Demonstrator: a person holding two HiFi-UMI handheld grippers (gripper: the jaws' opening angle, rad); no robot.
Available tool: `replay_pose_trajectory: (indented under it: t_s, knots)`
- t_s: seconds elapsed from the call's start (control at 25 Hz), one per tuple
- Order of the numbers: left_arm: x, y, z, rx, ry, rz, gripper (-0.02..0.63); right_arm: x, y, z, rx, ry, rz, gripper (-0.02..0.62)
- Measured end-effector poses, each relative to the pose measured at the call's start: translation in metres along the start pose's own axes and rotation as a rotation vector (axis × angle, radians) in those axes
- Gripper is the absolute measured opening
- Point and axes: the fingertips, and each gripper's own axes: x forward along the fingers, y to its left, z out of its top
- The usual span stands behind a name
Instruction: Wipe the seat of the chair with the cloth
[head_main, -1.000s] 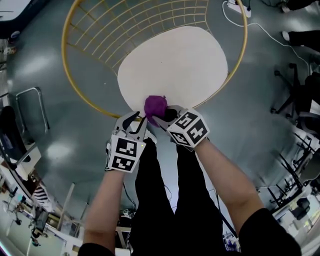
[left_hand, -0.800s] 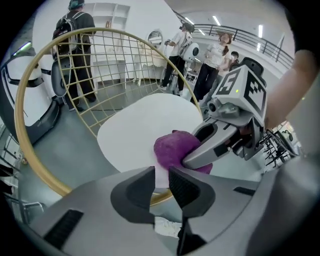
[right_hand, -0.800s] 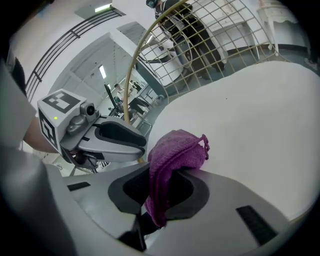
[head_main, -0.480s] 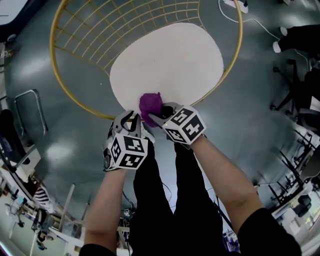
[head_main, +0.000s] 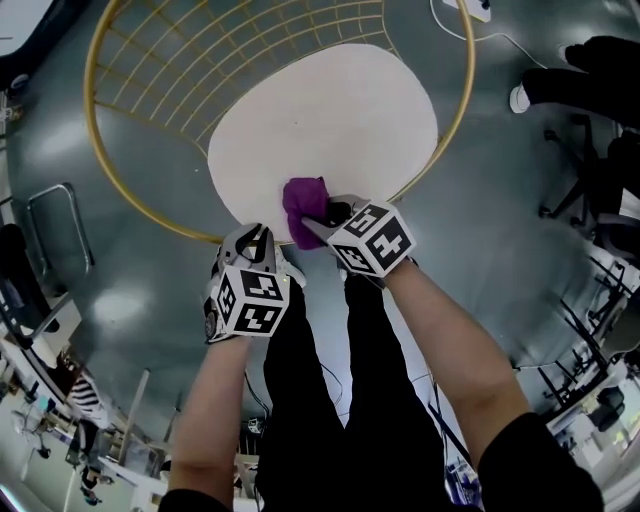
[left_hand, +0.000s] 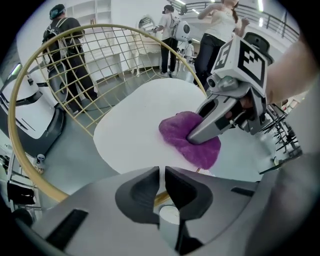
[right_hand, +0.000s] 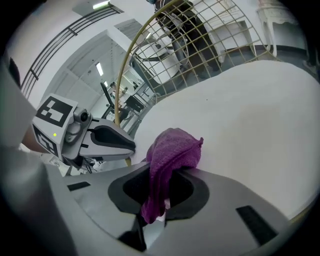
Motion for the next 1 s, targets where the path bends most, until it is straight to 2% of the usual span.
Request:
replay_pose_trajectory:
  t_s: [0.36,0.72,1.0]
  knots:
    - [-0.002,0.000,0.001,-0.022,-0.001,0.002,0.041,-0.036,-0.052,-0.006,-0.071,0.084,-0.104,0.074]
    - [-0.002,0.002,0.001,-0.032,-0.012,-0.003,0.029,-0.095,-0.121,-0.005,-0.063,0.101,-0.249,0.075]
    - [-0.003,0.002,0.002,-0.032,-0.018,-0.010,0.026,-0.125,-0.146,0.000,-0.113,0.134,-0.307,0.077]
